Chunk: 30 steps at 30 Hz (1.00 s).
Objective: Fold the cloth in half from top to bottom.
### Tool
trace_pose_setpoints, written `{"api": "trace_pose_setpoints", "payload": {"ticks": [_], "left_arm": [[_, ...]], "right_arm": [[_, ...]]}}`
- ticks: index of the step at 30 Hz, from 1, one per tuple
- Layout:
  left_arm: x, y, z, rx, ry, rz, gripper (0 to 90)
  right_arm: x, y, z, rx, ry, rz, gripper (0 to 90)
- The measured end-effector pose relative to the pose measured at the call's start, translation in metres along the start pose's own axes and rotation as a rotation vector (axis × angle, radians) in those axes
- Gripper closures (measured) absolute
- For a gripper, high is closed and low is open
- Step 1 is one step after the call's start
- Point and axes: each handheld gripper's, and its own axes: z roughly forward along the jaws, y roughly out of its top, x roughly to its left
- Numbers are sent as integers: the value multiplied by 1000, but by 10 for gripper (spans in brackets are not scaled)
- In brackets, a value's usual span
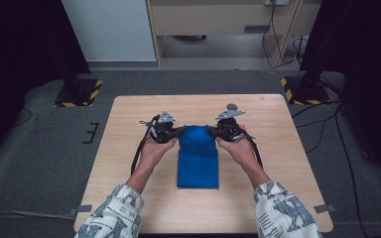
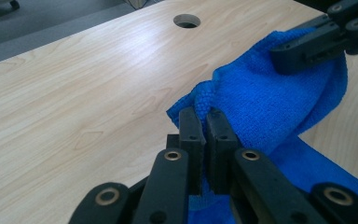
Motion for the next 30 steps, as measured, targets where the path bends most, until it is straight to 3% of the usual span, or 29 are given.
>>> {"api": "trace_pose_setpoints", "payload": {"ticks": [16, 30], "left_arm": [[-8, -13, -9, -20, -32, -22, 870], [-16, -24, -20, -40, -58, -28, 868]], "right_arm": [[14, -17, -9, 14, 28, -22, 873], [25, -24, -21, -5, 49, -35, 870]]}}
